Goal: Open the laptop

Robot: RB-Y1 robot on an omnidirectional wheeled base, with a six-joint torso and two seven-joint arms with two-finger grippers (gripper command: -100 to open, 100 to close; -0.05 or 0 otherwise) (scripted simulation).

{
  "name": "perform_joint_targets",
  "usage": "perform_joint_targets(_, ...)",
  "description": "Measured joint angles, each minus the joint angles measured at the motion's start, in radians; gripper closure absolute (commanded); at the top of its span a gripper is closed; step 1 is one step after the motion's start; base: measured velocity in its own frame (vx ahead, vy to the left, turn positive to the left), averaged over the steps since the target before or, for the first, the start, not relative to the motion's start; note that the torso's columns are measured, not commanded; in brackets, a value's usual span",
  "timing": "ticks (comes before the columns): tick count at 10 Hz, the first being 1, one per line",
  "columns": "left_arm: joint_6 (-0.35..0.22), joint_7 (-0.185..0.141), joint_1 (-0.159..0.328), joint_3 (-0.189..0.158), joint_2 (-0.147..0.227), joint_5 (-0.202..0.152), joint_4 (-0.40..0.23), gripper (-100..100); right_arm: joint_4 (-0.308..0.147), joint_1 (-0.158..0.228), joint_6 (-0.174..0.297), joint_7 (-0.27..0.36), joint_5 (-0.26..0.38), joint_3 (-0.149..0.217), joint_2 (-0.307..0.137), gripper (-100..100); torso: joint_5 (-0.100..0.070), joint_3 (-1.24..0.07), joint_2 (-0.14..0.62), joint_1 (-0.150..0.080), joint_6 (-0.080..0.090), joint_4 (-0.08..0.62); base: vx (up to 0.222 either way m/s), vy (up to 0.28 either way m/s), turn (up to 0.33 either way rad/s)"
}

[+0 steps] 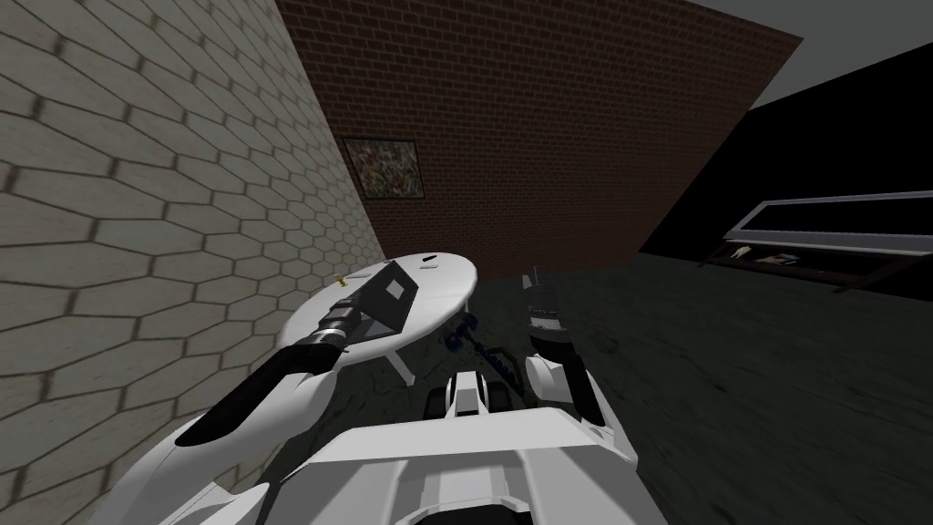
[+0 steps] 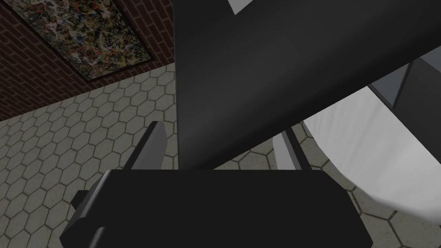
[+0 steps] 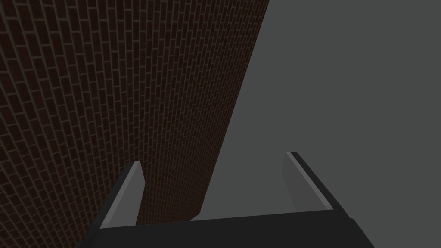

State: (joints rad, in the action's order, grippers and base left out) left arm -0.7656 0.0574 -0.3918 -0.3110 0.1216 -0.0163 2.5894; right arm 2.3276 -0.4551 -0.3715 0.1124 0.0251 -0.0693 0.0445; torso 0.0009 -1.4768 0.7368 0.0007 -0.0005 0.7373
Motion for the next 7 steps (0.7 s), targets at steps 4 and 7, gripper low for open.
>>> perform_joint_targets(4, -0.041, -0.053, 0.010, 0.005, -0.042, -0.044, -0.003, 100, 0.000, 0.000, 0.000, 0.000, 0.000, 0.000, 0.000, 0, -0.001, 0.003, 0.005, 0.001, 0.000, 0.003, -0.013, 0.095, 0.025)
perform_joint_targets(7, -0.050, -0.103, 0.033, 0.012, -0.080, -0.078, -0.038, 100, 0.000, 0.000, 0.000, 0.000, 0.000, 0.000, 0.000, 0, -0.002, 0.001, 0.003, -0.003, 0.000, 0.002, -0.022, 0.095, 0.026)
